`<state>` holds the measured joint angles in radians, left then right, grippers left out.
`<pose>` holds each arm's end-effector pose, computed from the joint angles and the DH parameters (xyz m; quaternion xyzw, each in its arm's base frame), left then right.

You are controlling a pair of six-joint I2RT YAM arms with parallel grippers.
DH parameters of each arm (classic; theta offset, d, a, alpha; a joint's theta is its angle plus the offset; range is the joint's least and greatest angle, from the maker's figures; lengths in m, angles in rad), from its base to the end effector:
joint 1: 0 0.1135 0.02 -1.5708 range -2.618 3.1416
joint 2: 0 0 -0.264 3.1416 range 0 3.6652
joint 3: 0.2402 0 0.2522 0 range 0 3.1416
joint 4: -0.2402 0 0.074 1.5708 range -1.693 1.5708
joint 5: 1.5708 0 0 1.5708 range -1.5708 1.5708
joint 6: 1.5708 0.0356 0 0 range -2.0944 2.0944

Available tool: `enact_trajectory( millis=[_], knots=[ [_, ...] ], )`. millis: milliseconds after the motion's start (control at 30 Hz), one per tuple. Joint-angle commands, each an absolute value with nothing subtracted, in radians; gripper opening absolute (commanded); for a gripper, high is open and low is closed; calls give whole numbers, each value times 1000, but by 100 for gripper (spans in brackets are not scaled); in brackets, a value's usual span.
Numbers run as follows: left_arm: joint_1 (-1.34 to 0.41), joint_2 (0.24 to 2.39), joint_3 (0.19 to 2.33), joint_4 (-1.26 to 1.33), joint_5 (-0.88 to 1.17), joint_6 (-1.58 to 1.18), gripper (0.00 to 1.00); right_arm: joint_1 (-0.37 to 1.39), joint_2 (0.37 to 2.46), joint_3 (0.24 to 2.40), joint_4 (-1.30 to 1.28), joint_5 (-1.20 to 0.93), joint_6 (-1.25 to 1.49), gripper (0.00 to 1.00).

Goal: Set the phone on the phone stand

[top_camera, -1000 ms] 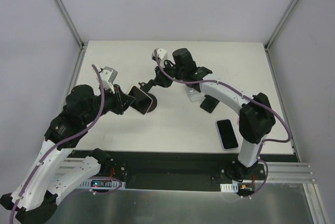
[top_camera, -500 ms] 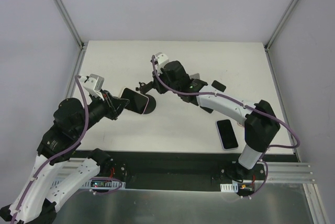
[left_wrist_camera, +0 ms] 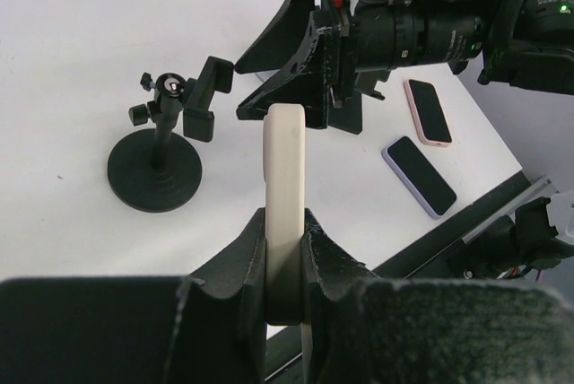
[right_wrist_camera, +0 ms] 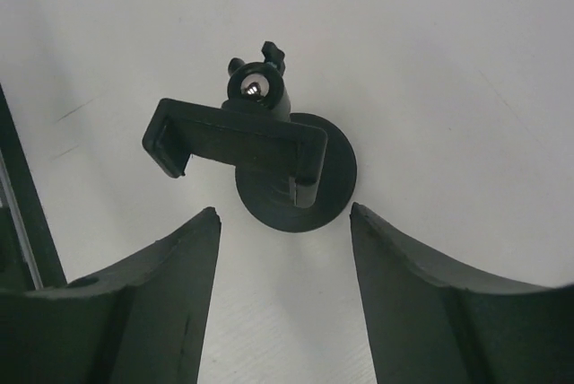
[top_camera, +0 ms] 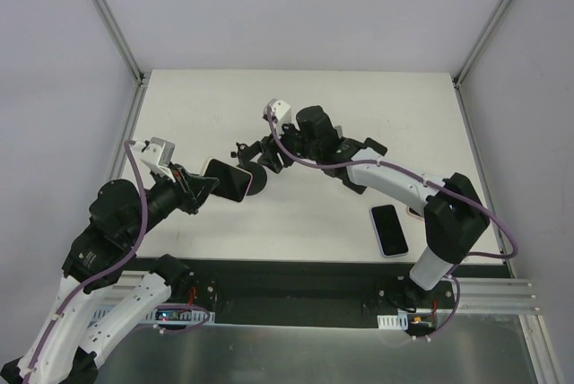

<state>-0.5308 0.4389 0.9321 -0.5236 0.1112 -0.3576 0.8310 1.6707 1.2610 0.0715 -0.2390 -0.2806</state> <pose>0.0650 -0.0427 0.3912 0.1005 0.7106 -0.3348 0.6106 0.2616 0.2992 0.2976 -0.4860 0.6519 0.2496 0.5259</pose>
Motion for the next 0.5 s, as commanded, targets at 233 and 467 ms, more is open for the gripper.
enact_trajectory(
  millis=[233,467],
  knots=[
    [-537,410,910,-468,164,-356,0,746,1689,1312,123,-647,-448,52],
    [-538,429,936,-466,170,-337,0,730,1758,1390,92,-664,-463,51]
  ],
)
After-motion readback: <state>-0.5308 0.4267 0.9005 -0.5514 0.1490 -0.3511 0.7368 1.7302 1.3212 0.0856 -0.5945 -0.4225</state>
